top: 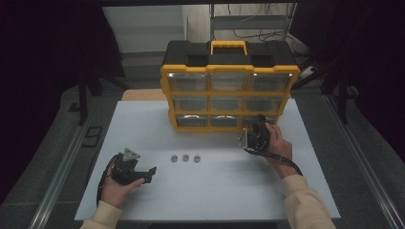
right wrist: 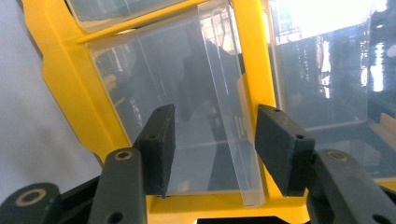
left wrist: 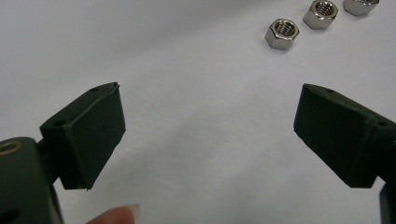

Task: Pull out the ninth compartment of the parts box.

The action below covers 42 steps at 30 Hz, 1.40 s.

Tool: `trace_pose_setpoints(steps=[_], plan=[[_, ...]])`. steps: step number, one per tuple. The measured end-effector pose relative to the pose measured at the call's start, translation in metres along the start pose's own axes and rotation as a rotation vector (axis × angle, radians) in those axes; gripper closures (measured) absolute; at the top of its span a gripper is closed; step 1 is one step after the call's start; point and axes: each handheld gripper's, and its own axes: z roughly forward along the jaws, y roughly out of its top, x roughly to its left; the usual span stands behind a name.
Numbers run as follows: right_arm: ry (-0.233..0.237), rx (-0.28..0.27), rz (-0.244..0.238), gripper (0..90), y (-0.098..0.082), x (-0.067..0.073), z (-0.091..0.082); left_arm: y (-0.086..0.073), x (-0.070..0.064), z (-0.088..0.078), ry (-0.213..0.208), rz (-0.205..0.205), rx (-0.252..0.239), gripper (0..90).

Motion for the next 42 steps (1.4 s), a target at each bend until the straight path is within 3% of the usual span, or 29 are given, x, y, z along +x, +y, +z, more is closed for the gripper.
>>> trace_pose_setpoints(steps=[35, 36, 42], plan=[[-0.069, 0.001, -0.059, 74.0, 0.0005, -0.0023, -0.0012, -0.0002, 0.0005, 0.0000, 0.000, -0.001, 0.002, 9.1], [-0.033, -0.003, -0.062, 74.2, 0.0005, -0.0031, -0.0005, -0.0003, 0.0005, 0.0001, -0.001, -0.001, 0.003, 9.1], [-0.044, -0.007, -0.084, 77.4, 0.0011, -0.0022, -0.0004, -0.0003, 0.0006, 0.0003, -0.001, -0.002, 0.004, 9.0]])
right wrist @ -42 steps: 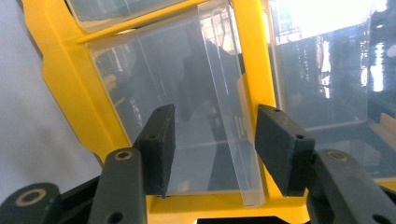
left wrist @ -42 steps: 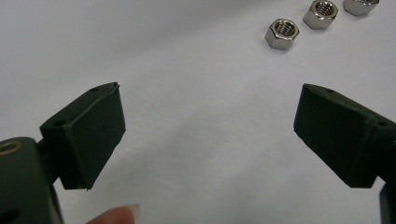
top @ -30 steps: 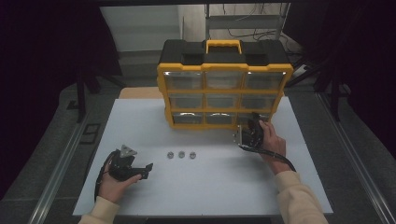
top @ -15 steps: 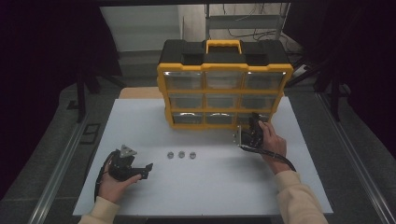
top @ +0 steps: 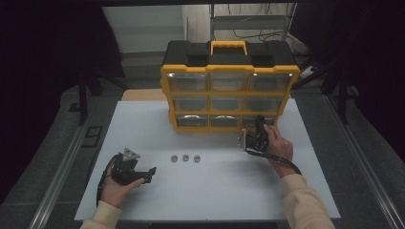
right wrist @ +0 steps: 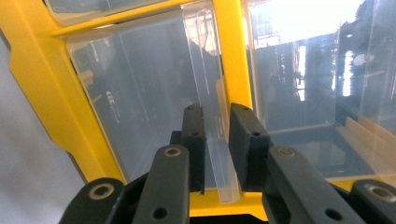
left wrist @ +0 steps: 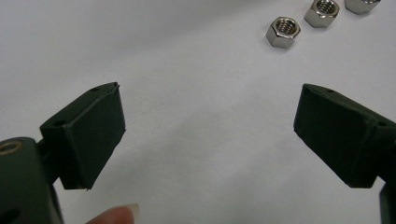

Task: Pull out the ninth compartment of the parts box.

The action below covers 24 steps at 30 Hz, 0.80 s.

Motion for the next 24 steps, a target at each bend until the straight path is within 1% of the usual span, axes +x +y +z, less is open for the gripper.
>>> trace_pose_setpoints(steps=[8, 9, 10, 11, 12, 13, 14, 19, 20, 21, 22, 23, 24], plan=[[-0.005, -0.006, -0.008, 78.4, -0.0007, 0.0005, -0.0007, -0.0002, 0.0008, 0.0003, -0.001, -0.001, 0.004, 9.0], [-0.010, -0.006, -0.009, 78.4, -0.0008, 0.0007, -0.0011, -0.0003, 0.0009, 0.0003, -0.001, -0.001, 0.004, 9.0], [-0.044, 0.009, -0.012, 78.4, -0.0004, 0.0019, -0.0024, -0.0003, 0.0009, 0.0003, -0.001, -0.001, 0.003, 8.9], [-0.004, -0.011, -0.007, 78.4, -0.0011, 0.0008, -0.0010, -0.0003, 0.0009, 0.0002, -0.001, -0.001, 0.004, 9.0], [-0.007, -0.014, -0.007, 78.3, -0.0014, 0.0006, -0.0013, -0.0003, 0.0009, 0.0002, -0.001, -0.001, 0.004, 9.0], [-0.048, 0.006, -0.007, 78.3, -0.0009, 0.0017, -0.0031, -0.0003, 0.0009, 0.0002, -0.002, -0.001, 0.004, 9.0], [-0.048, 0.004, -0.007, 78.2, -0.0012, 0.0017, -0.0033, -0.0003, 0.0009, 0.0002, -0.002, -0.002, 0.004, 9.0], [-0.047, -0.001, 0.000, 78.0, -0.0016, 0.0021, -0.0043, -0.0005, 0.0011, 0.0002, -0.003, -0.003, 0.005, 8.9], [-0.011, -0.011, 0.001, 78.0, -0.0020, 0.0009, -0.0037, -0.0005, 0.0011, 0.0001, -0.003, -0.003, 0.005, 9.0], [-0.011, -0.011, 0.001, 78.0, -0.0020, 0.0009, -0.0037, -0.0005, 0.0011, 0.0001, -0.003, -0.003, 0.005, 9.0], [-0.052, -0.005, 0.011, 78.0, -0.0022, 0.0036, -0.0060, -0.0005, 0.0012, 0.0001, -0.004, -0.003, 0.005, 9.0], [-0.057, 0.000, 0.006, 78.0, -0.0022, 0.0036, -0.0068, -0.0005, 0.0011, 0.0001, -0.004, -0.003, 0.005, 9.0], [-0.058, -0.005, 0.007, 77.9, -0.0025, 0.0036, -0.0070, -0.0005, 0.0011, 0.0001, -0.004, -0.003, 0.005, 9.0]])
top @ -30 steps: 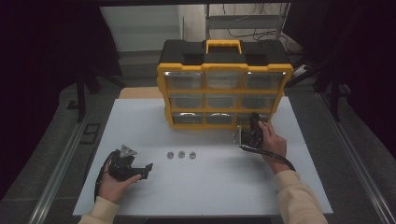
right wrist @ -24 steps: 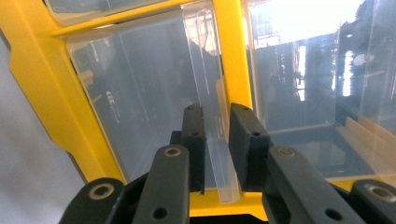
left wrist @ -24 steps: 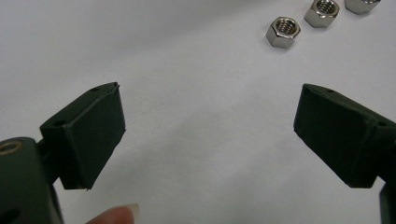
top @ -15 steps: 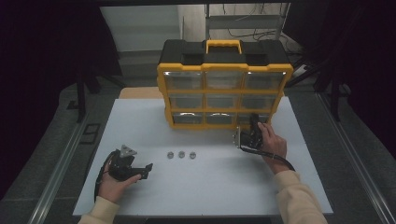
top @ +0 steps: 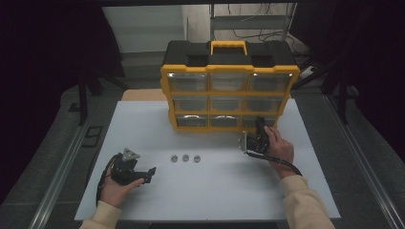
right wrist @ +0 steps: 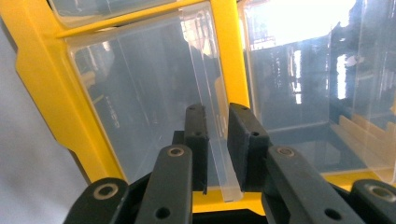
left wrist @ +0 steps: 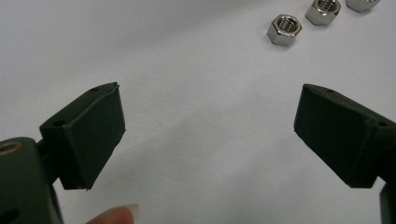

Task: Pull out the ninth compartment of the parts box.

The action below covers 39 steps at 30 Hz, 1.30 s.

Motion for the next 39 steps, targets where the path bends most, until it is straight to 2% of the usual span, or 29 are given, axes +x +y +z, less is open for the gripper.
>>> trace_pose_setpoints(steps=[7, 8, 14, 18, 24, 28, 31, 35, 39], plan=[[0.007, -0.014, 0.002, 76.8, -0.0010, -0.0015, -0.0013, 0.0000, 0.0001, -0.0002, -0.001, -0.001, 0.000, 9.0], [0.009, -0.011, 0.018, 76.2, -0.0007, -0.0011, -0.0016, 0.0000, 0.0001, -0.0002, -0.001, -0.001, 0.000, 9.0], [0.023, -0.014, 0.039, 75.4, -0.0013, -0.0031, -0.0011, -0.0001, 0.0001, 0.0001, -0.001, 0.002, 0.003, 9.0], [0.030, -0.013, 0.039, 75.5, -0.0011, -0.0031, -0.0026, -0.0001, 0.0000, -0.0003, -0.001, 0.001, 0.003, 9.0], [0.009, -0.025, 0.029, 75.3, -0.0023, -0.0022, -0.0044, -0.0003, 0.0005, -0.0005, -0.002, 0.000, 0.002, 9.0], [0.013, -0.027, 0.032, 74.5, -0.0026, -0.0025, -0.0057, -0.0003, 0.0004, -0.0006, -0.002, -0.001, 0.001, 9.0], [0.020, -0.027, 0.053, 73.5, -0.0028, -0.0031, -0.0050, -0.0003, 0.0003, -0.0007, -0.002, 0.002, 0.002, 9.0], [0.051, -0.029, 0.067, 73.0, -0.0036, -0.0066, -0.0033, -0.0001, -0.0001, -0.0002, -0.002, 0.002, 0.003, 9.0], [0.066, -0.033, 0.067, 73.2, -0.0045, -0.0090, -0.0018, -0.0001, -0.0003, -0.0002, -0.002, 0.002, 0.003, 9.0]])
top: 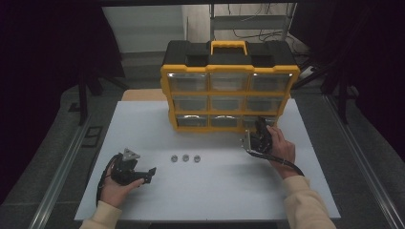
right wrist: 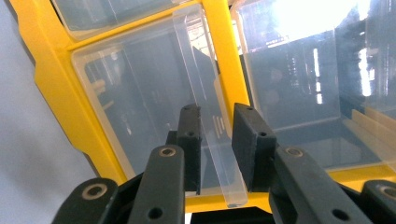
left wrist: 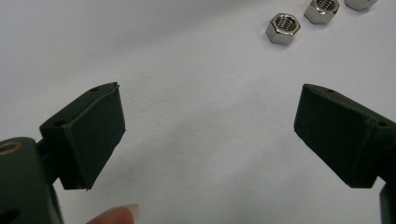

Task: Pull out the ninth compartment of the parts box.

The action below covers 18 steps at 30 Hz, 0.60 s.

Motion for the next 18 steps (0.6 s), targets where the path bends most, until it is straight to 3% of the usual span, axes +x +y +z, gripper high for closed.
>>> trace_pose_setpoints(steps=[18], plan=[[-0.028, -0.004, -0.014, 74.2, -0.0004, 0.0046, -0.0088, -0.0003, 0.0005, -0.0008, -0.001, -0.003, -0.002, 9.0]])
